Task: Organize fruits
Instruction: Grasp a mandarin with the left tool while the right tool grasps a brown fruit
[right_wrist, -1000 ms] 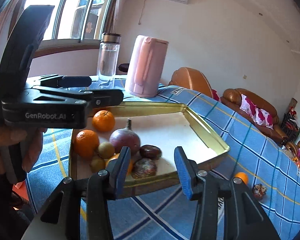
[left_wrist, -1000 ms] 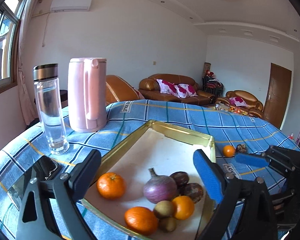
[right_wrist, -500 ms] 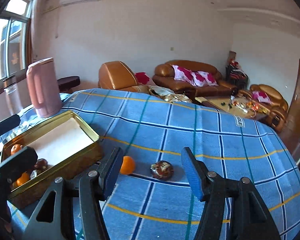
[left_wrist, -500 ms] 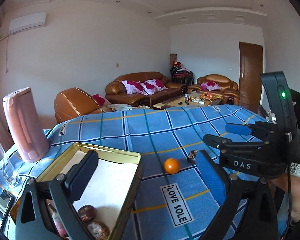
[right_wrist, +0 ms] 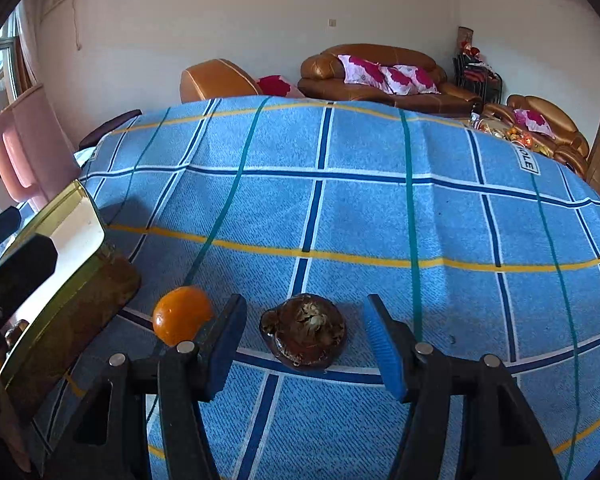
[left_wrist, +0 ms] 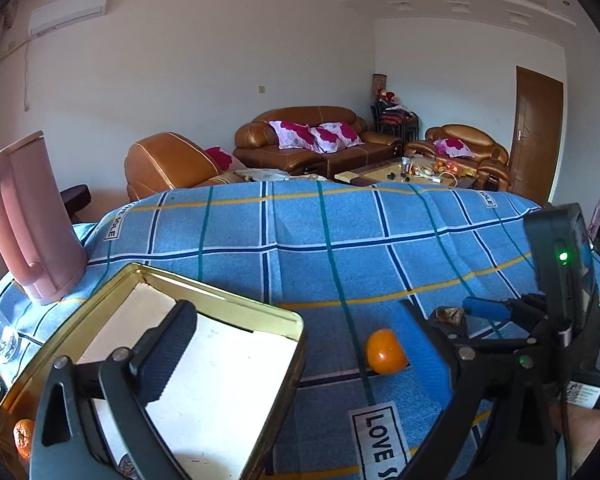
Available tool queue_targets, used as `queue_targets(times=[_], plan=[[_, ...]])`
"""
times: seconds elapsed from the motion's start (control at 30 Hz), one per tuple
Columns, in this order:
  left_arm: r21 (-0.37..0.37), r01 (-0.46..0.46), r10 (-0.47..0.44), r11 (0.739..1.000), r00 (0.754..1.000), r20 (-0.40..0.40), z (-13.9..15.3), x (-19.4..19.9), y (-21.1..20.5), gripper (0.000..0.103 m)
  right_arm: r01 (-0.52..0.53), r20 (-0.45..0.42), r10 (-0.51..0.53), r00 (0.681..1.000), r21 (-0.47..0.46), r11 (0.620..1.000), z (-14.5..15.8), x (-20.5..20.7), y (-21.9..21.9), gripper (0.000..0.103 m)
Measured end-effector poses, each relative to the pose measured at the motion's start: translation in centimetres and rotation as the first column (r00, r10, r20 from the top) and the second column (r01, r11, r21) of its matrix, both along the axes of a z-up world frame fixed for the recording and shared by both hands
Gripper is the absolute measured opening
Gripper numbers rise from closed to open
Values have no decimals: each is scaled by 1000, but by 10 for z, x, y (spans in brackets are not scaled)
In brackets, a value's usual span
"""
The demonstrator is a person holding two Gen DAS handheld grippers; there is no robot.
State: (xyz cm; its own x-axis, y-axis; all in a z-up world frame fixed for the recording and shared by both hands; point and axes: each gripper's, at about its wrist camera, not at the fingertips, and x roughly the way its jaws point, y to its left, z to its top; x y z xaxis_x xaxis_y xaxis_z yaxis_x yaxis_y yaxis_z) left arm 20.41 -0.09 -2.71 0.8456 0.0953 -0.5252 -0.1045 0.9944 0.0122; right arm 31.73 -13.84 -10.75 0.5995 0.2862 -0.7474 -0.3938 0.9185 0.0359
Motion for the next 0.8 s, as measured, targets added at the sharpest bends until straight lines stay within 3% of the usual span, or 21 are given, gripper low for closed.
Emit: queue_targets(times=[0.1,0.17,0.27,0.4,0.53,0.67,0.7,0.73,0.8], plan=[[5,53,-53,999,998,-20,-3,3,-11,98,-6,-31,7,1000,29,1000,-3,4,-6,50],[17,90,-90,996,995,-36,-4,7,-22,91,-17,-30,18,999,30,999,-3,1,-9,50],[9,156,-155,988,985,-73,-7,14,-37,76,-2,-15,2,1000,27,1000,-2,-7,-24,50],[36,229,-220,973,961,-168,-22,34,-60,55,51,-4,-51,999,109,993,2,-11,-56,50],[31,247,-232,968,940,-251,-38,49,-69,52,61,3,-62,998,152,987,4,-12,-66,50],[13,254,-239,967,924,-300,-53,59,-69,52,39,30,-43,999,124,992,8,-15,-58,50],[4,258,-244,966,918,-314,-58,62,-68,50,36,36,-40,999,115,993,8,-15,-56,50],[-13,260,-249,966,909,-335,-61,65,-66,40,33,40,-38,998,111,993,9,-16,-55,50],[-66,257,-264,964,908,-324,-61,65,-60,39,32,50,-37,998,112,993,10,-18,-56,50]])
